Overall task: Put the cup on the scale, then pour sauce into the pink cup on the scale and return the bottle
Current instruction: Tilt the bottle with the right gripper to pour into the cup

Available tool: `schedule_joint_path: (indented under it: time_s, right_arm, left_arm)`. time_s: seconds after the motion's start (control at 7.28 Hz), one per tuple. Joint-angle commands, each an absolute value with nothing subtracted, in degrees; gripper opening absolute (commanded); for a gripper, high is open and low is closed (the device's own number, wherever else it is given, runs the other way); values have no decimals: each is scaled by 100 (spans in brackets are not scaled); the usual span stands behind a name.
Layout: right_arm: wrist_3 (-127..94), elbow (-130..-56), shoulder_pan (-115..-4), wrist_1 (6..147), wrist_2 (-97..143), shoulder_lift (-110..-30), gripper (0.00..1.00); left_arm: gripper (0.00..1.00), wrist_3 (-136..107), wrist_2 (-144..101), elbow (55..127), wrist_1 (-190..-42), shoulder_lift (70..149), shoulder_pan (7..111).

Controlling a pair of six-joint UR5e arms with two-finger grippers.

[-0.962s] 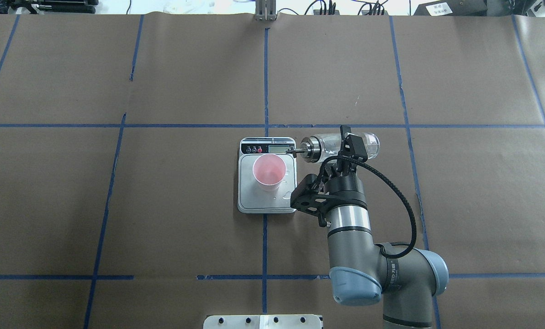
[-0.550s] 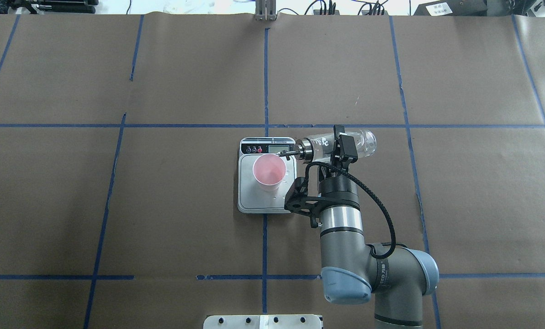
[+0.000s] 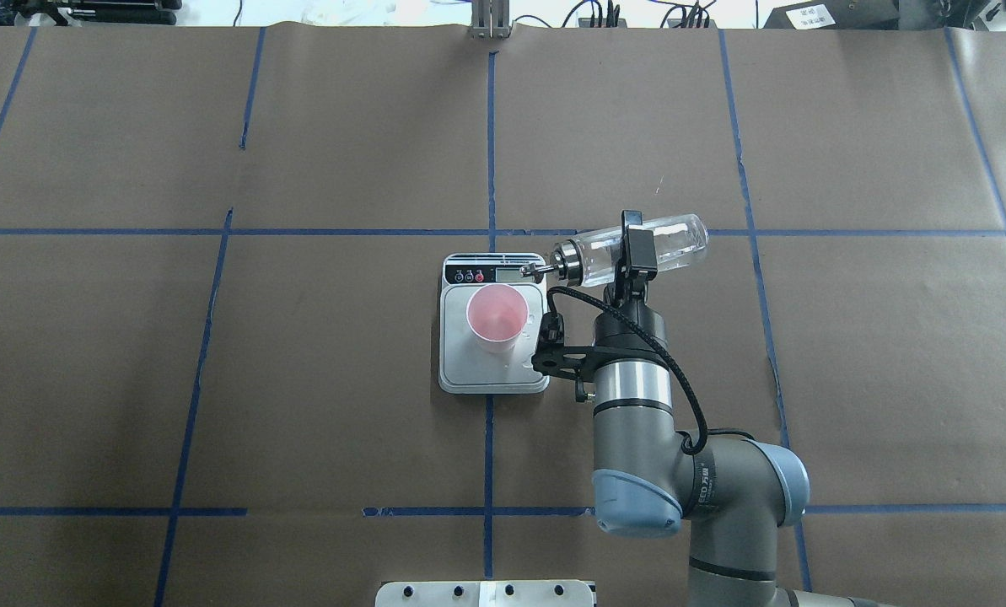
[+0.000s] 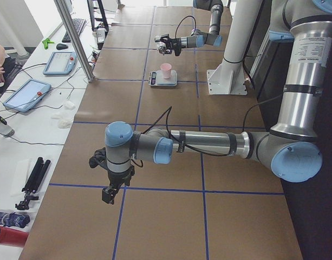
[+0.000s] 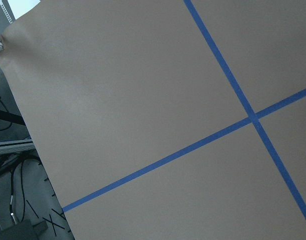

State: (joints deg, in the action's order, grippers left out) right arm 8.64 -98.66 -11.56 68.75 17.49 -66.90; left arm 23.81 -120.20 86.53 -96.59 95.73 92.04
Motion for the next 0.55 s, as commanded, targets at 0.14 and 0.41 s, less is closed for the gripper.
schedule_joint_path:
  time_s: [0.14,0.41]
  right_arm:
    - [1411,-9633,-1160,6908,1539,-6539,0]
    - [1686,-9633,-1169,6908,1477,-6495,0]
  left_arm:
    - [100,2399,-12023,8640,-9659,9580,9211]
    - [100,2399,-12015,8640,-9659,9580,9229]
